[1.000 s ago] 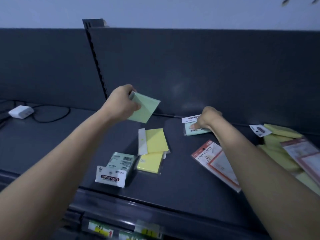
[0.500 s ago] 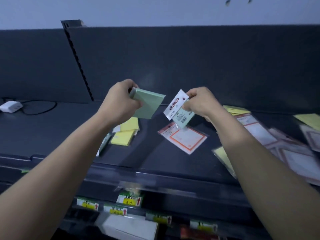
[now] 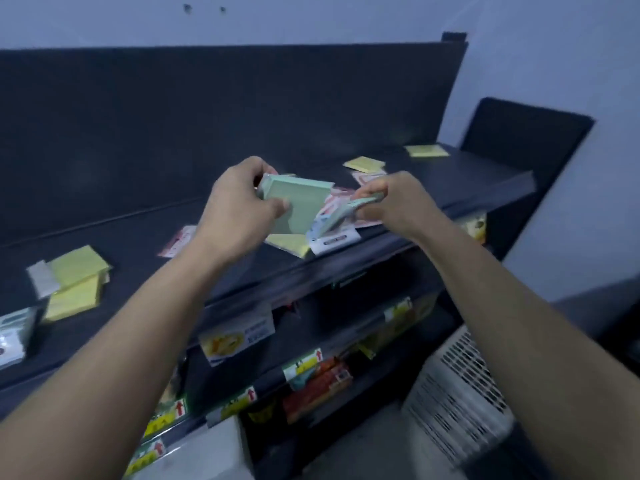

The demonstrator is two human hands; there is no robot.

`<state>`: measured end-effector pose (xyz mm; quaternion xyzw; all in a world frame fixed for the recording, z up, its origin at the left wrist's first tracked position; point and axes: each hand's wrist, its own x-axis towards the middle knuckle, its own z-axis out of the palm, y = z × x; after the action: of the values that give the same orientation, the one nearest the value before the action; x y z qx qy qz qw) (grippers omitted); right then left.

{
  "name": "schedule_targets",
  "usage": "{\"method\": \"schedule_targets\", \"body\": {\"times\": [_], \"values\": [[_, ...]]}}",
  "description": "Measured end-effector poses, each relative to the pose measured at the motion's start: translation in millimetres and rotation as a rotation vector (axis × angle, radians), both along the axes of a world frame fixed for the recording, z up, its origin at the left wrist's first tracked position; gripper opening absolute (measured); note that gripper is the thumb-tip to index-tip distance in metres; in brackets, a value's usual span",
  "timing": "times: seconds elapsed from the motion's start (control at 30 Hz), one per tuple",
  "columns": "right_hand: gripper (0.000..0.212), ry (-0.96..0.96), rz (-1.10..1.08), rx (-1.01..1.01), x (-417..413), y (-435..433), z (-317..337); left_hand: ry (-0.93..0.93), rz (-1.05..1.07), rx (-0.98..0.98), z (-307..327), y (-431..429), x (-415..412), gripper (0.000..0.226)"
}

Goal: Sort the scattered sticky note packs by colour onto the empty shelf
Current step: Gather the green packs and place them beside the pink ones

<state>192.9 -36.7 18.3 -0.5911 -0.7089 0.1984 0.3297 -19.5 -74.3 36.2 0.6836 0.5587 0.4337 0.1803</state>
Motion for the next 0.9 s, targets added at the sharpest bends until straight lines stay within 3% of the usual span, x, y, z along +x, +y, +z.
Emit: {"method": "schedule_targets", "body": {"times": [0.07,0.2,0.27,0.6,0.9], "values": [[0.025,0.004,-0.073,-0.014,27,-30,-3,-0.013,-0.078,-0.02,-5,-8,26,0.017],[0.013,0.074,-0.267,-0.04,92,-89,-7,0.01,-0.276,0.003,-8,-26,93,0.014],[0.021,0.094,-0.391,0.013,127,-119,-6,-0.004,-0.397,0.005,-8,-38,131,0.013],[0.016,0.013,-0.895,-0.026,295,-299,-11,0.012,-0.851,0.037,-7,-136,335,0.017],[0.023,0.242,-1.135,0.019,438,-499,-15,0.022,-1.096,-0.055,-12,-296,522,0.016]]}}
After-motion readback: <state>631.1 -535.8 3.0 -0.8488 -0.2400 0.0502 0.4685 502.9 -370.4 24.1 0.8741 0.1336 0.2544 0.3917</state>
